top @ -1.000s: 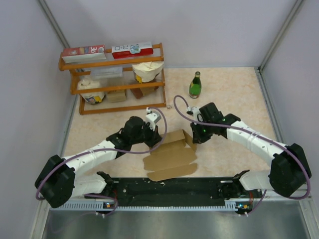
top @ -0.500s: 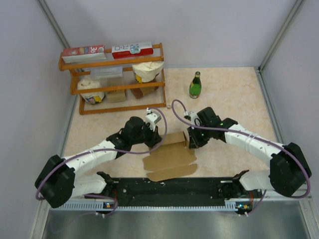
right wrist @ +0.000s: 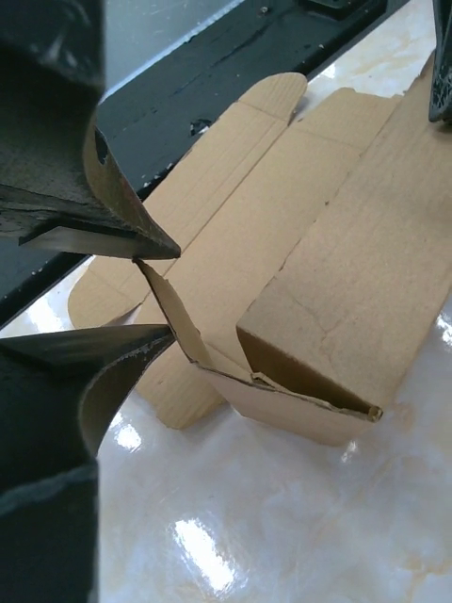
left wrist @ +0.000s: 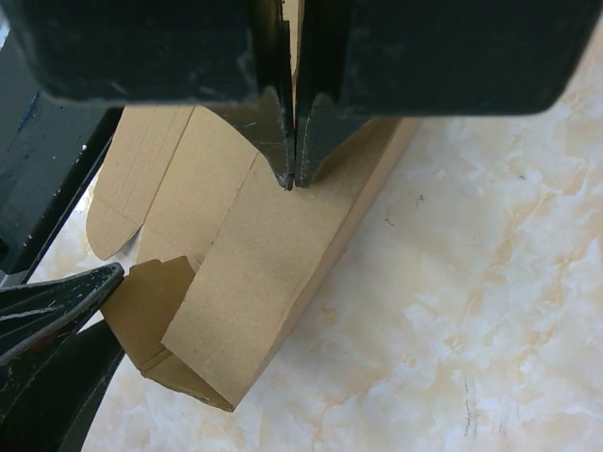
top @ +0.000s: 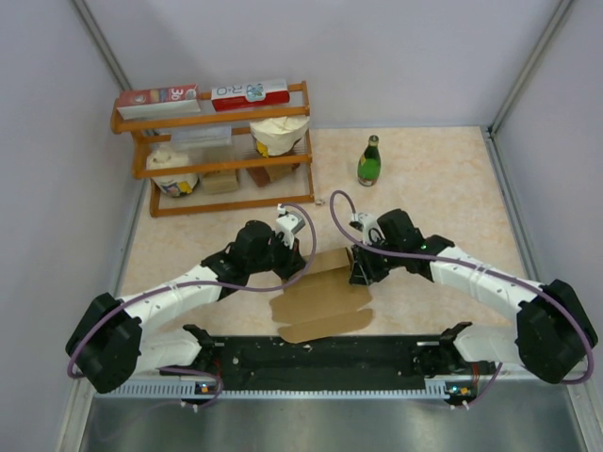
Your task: Fold the paper box
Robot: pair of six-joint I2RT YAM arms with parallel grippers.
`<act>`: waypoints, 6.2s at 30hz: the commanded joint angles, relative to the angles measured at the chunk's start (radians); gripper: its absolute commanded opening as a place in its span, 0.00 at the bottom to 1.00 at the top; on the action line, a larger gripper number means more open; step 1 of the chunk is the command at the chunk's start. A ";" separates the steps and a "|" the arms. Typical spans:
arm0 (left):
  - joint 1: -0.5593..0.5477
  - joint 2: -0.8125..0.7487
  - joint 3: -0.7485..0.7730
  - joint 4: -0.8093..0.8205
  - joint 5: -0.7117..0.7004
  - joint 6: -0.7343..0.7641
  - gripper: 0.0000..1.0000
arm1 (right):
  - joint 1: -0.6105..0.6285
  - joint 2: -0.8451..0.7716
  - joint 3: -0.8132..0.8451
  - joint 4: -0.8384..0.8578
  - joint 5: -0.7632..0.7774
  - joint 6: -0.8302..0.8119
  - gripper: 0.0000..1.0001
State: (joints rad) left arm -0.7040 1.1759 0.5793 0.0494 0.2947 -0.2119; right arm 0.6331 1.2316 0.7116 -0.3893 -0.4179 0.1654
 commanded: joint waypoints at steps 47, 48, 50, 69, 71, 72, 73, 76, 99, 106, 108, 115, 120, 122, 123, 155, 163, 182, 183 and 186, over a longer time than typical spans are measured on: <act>-0.002 -0.013 -0.004 -0.022 -0.008 -0.003 0.00 | -0.046 -0.037 0.016 0.056 0.367 0.100 0.21; -0.002 -0.015 -0.004 -0.023 -0.008 -0.003 0.00 | -0.047 -0.026 0.002 0.079 0.348 0.092 0.21; -0.002 -0.015 -0.004 -0.025 -0.009 -0.001 0.00 | -0.046 -0.030 -0.035 0.142 0.312 0.083 0.21; -0.003 -0.004 0.002 -0.025 -0.005 -0.004 0.00 | -0.044 -0.032 -0.241 0.564 0.192 0.017 0.32; -0.003 -0.002 0.005 -0.022 -0.005 -0.004 0.00 | -0.042 -0.020 -0.236 0.572 0.168 0.002 0.31; -0.003 -0.001 0.007 -0.022 -0.003 -0.006 0.00 | -0.039 -0.014 -0.238 0.576 0.156 -0.004 0.31; -0.003 0.001 0.007 -0.022 -0.003 -0.006 0.00 | -0.038 -0.011 -0.241 0.578 0.146 -0.010 0.32; -0.003 0.001 0.008 -0.022 -0.003 -0.007 0.00 | -0.030 -0.012 -0.251 0.596 0.125 -0.020 0.32; -0.003 -0.030 0.074 -0.077 -0.028 -0.011 0.01 | 0.036 -0.032 -0.268 0.560 0.110 -0.017 0.34; -0.003 -0.035 0.106 -0.092 -0.043 -0.006 0.01 | 0.043 -0.092 -0.265 0.474 0.151 0.019 0.34; -0.003 -0.028 0.117 -0.097 -0.054 -0.003 0.01 | 0.045 -0.110 -0.261 0.449 0.157 0.025 0.34; -0.002 0.016 0.160 -0.095 -0.083 0.022 0.01 | 0.053 -0.126 -0.267 0.463 0.133 0.023 0.34; -0.002 0.051 0.188 -0.106 -0.097 0.046 0.01 | 0.056 -0.093 -0.265 0.497 0.116 0.008 0.34; 0.000 0.064 0.189 -0.108 -0.098 0.057 0.01 | 0.056 -0.083 -0.264 0.516 0.111 0.000 0.35; 0.000 0.073 0.189 -0.109 -0.097 0.060 0.01 | 0.056 -0.080 -0.264 0.526 0.107 -0.001 0.35; 0.000 0.105 0.192 -0.118 -0.083 0.069 0.00 | 0.062 0.066 -0.265 0.777 0.076 -0.070 0.35; 0.000 0.093 0.163 -0.111 -0.037 0.049 0.00 | 0.068 0.104 -0.265 0.852 0.087 -0.070 0.35; -0.003 0.059 0.097 -0.083 0.026 0.023 0.00 | 0.083 0.227 -0.307 1.141 0.131 -0.058 0.35; -0.003 0.057 0.099 -0.086 0.026 0.023 0.00 | 0.083 0.235 -0.311 1.158 0.131 -0.055 0.35; -0.003 0.048 0.094 -0.089 0.027 0.023 0.00 | 0.083 0.258 -0.320 1.213 0.128 -0.049 0.35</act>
State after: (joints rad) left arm -0.7048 1.2568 0.6930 -0.0517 0.3012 -0.1841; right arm 0.7052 1.4624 0.3992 0.6739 -0.2943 0.1078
